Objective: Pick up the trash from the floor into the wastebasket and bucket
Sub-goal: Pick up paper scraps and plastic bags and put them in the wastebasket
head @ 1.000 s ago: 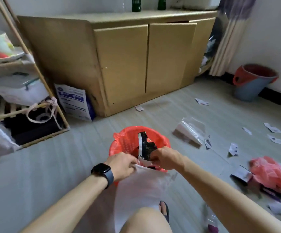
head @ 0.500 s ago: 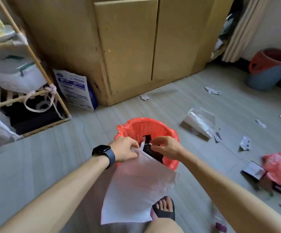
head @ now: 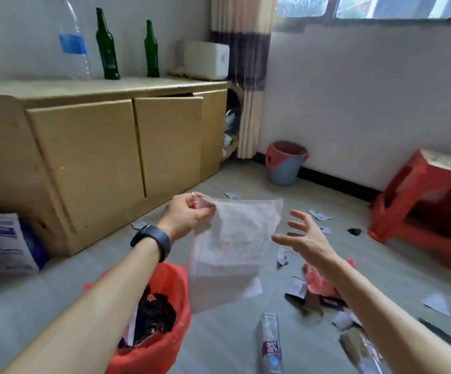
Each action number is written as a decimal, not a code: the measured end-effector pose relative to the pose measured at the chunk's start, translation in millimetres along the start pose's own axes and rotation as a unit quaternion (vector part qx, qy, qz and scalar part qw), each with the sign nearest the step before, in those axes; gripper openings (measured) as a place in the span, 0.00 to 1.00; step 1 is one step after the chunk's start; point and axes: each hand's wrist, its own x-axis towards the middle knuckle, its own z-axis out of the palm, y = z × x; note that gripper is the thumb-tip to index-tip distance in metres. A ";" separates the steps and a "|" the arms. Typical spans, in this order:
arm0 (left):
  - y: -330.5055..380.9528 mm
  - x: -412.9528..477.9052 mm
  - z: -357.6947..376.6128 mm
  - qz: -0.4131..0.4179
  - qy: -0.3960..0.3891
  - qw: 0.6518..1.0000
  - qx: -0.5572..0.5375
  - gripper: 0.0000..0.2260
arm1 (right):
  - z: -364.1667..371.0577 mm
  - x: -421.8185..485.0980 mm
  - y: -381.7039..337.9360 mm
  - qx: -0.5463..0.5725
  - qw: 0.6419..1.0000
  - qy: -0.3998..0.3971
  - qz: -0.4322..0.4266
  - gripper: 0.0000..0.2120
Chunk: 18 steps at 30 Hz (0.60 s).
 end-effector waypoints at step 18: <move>-50.0 3.7 91.8 -0.120 0.112 0.951 0.260 0.38 | -53.7 -15.1 71.3 -0.208 0.969 0.131 -0.026 0.08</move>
